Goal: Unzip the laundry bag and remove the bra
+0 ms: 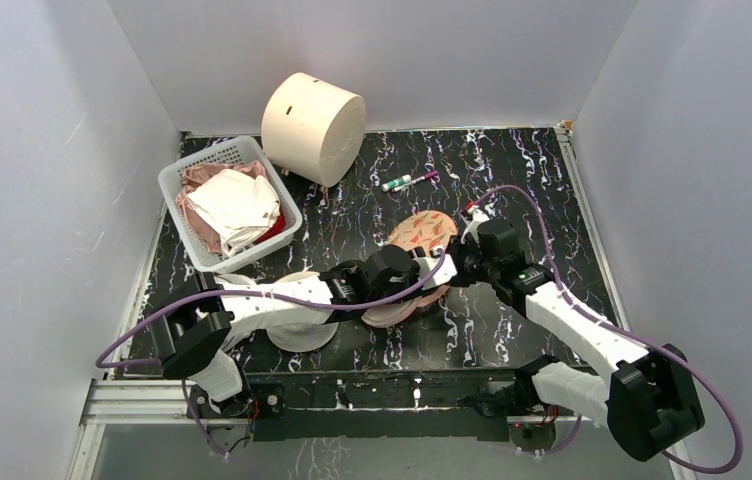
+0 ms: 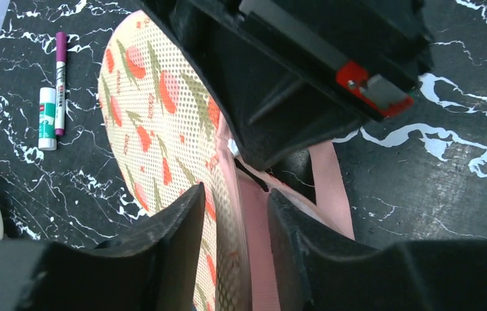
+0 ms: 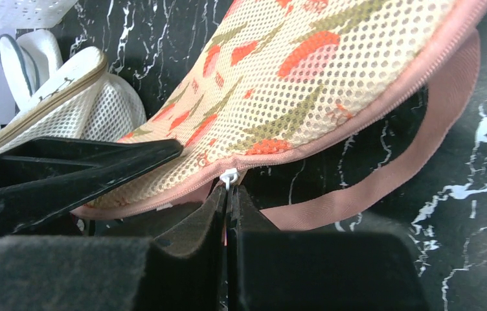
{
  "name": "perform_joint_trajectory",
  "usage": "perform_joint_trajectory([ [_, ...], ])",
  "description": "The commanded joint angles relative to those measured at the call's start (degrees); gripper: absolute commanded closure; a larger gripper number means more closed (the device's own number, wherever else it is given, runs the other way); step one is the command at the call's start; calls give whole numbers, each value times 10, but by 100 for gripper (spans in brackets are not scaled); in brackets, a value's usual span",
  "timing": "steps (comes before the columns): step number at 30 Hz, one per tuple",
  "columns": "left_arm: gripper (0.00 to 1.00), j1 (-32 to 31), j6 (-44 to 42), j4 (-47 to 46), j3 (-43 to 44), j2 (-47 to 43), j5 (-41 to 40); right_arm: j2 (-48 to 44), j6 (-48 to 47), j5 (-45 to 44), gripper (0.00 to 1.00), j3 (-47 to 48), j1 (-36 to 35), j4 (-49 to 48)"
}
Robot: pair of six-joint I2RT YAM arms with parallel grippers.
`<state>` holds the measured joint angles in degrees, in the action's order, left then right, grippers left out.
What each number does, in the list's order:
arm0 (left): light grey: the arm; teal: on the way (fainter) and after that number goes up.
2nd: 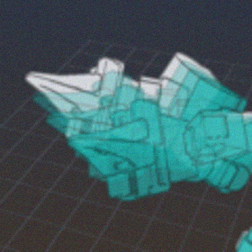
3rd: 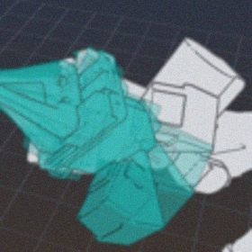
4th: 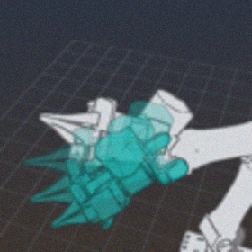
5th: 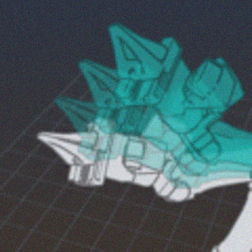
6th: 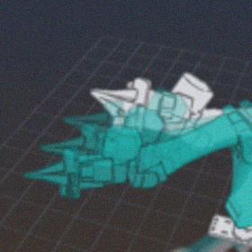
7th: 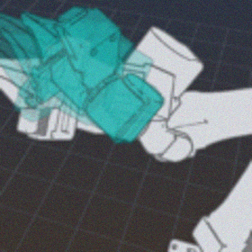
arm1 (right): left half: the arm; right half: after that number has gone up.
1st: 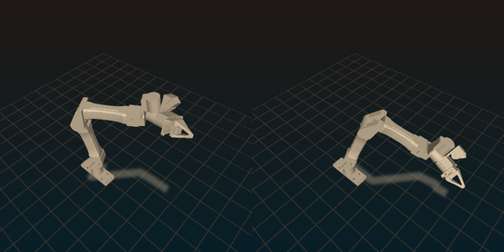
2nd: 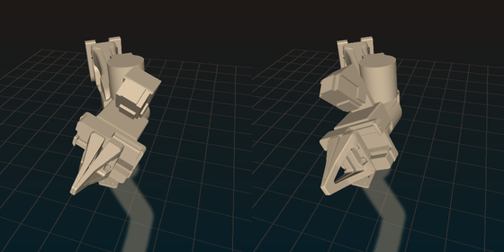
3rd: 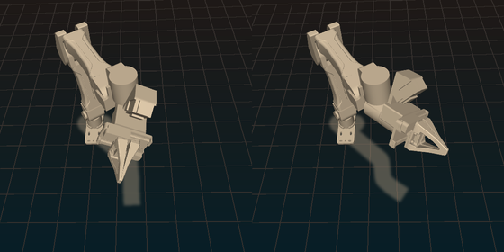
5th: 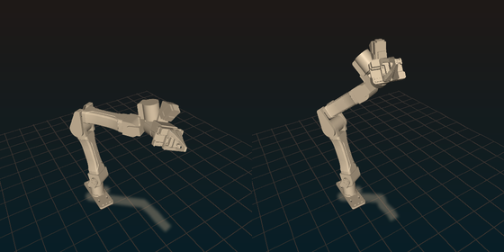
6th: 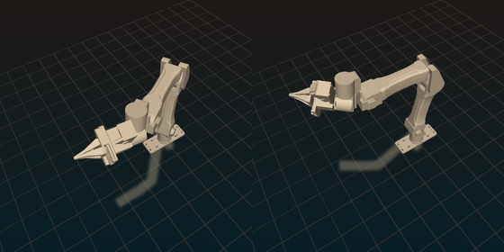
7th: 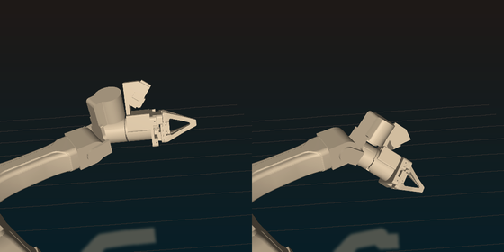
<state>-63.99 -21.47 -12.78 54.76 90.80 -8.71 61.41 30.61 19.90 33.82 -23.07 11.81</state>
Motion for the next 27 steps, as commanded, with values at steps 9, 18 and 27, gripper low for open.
perform_joint_trajectory([
  [9,87,-4,-8,-9,17,-15,-28,-28,26,-34,100,9,-28,-29],
  [18,100,-7,-14,-13,12,-23,-27,-19,40,-52,100,3,-28,-42],
  [27,100,-10,-21,-24,3,-33,-35,-6,43,-76,100,10,10,-26],
])
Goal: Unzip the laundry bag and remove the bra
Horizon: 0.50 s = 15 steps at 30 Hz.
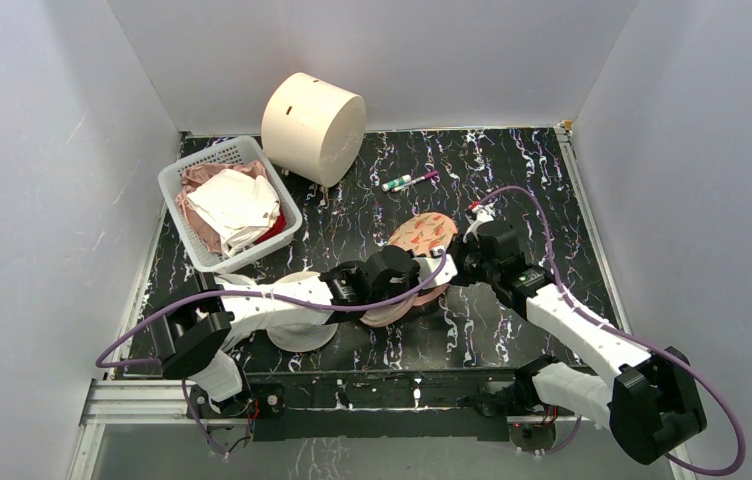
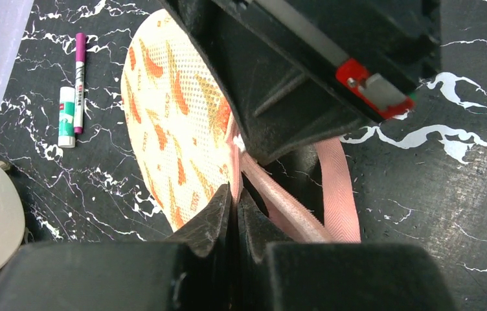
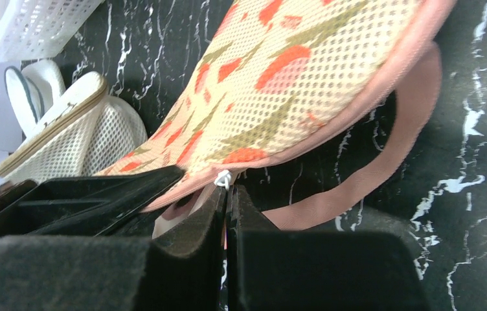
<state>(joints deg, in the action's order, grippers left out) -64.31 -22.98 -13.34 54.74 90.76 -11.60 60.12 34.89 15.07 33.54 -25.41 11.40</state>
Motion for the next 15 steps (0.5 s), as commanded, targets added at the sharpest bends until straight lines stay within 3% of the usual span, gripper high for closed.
perform_joint_trajectory([
  [1,100,-6,-7,-19,2,-33,-7,8,-3,-21,100,13,48,-20],
  [9,100,-6,-9,-20,1,-32,-9,43,-43,76,100,-6,182,-34],
  [15,100,-6,-13,-20,3,-27,-10,39,-56,109,100,0,190,-12],
])
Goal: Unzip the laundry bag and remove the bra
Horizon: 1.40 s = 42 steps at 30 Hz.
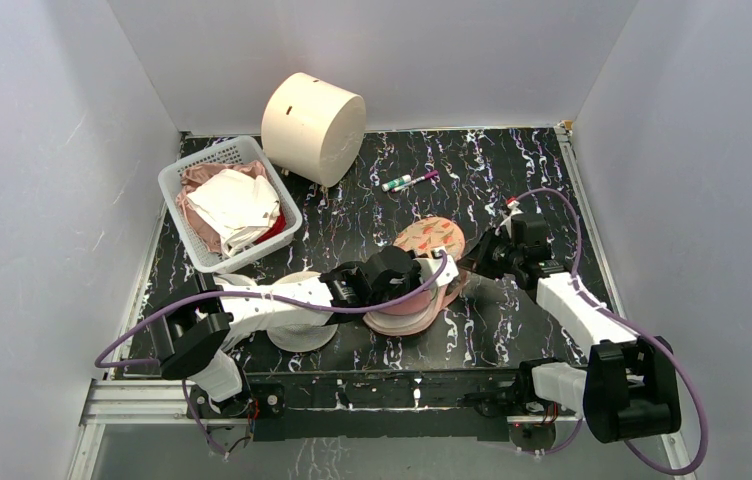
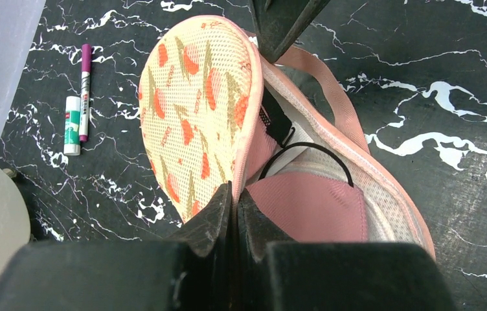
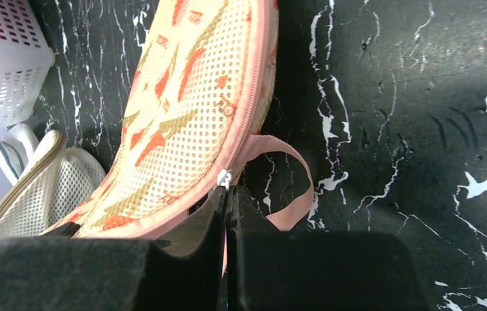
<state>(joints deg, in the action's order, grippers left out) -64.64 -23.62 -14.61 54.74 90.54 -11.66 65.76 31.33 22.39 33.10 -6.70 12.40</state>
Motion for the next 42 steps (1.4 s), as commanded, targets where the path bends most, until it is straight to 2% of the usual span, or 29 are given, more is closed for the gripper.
perform_joint_trajectory([
  [1,100,-3,-7,-7,5,-23,-8,-25,-18,47,100,1,3,-26],
  [3,100,-4,-7,0,9,-18,-2,-43,-11,61,100,-6,1,-32],
  [8,70,-4,-6,15,15,-13,15,-73,14,77,100,-10,-16,-32],
  [12,54,-7,-8,13,11,-15,24,-93,30,65,100,-2,-38,-26],
  [14,50,-8,-10,13,11,-13,25,-99,41,63,100,1,-50,-27],
  [17,50,-11,-11,14,12,-11,18,-106,53,50,100,3,-76,-28],
  [20,51,-12,-12,10,11,-14,6,-110,64,34,100,2,-104,-29],
  [23,57,-12,-14,6,9,-17,-4,-111,74,13,100,2,-134,-30],
  [27,73,-12,-16,1,6,-23,-10,-111,78,-6,100,2,-160,-29],
  [34,100,-13,-20,-2,4,-27,-13,-108,75,-19,100,1,-161,-27],
  [42,100,-16,-25,-7,-2,-29,-12,-109,38,-103,100,30,-149,29],
])
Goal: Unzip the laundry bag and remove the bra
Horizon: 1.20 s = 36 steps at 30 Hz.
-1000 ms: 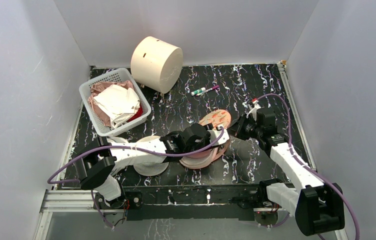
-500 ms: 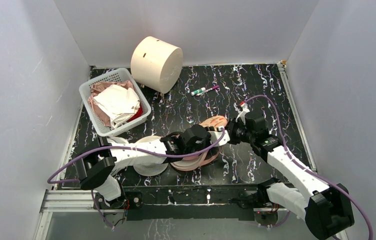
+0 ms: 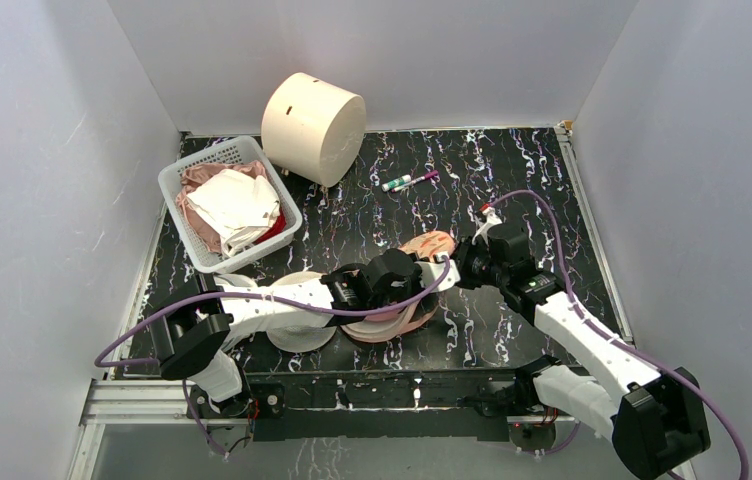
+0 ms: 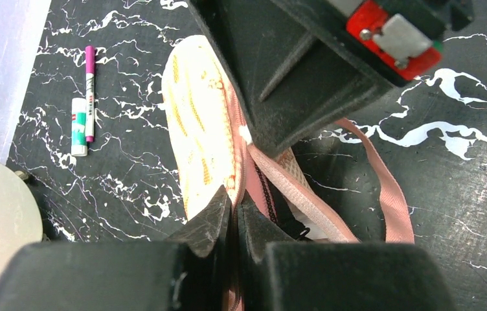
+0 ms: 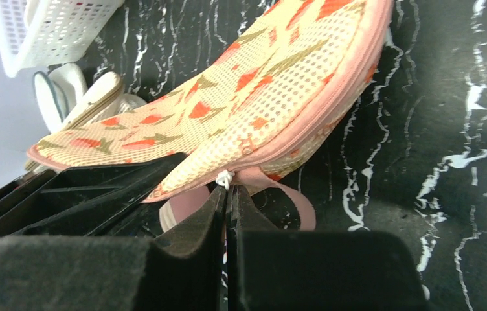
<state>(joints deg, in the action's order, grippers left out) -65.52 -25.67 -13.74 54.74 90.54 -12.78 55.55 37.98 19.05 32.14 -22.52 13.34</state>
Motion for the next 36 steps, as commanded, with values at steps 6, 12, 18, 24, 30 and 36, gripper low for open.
perform_joint_trajectory([
  [6,100,-9,-7,-18,-3,-30,-1,13,-72,-70,100,56,96,61],
  [12,100,-10,-5,-11,2,-15,6,-1,-79,-13,100,25,228,41],
  [18,100,-9,8,11,21,9,9,-53,-66,11,100,-1,246,29],
  [24,98,-10,11,14,25,13,10,-54,-85,110,100,-29,244,38],
  [30,70,-10,16,18,29,24,16,-98,-68,142,100,-41,228,47],
  [36,47,-13,29,25,35,30,47,-132,-33,153,100,-50,205,49],
])
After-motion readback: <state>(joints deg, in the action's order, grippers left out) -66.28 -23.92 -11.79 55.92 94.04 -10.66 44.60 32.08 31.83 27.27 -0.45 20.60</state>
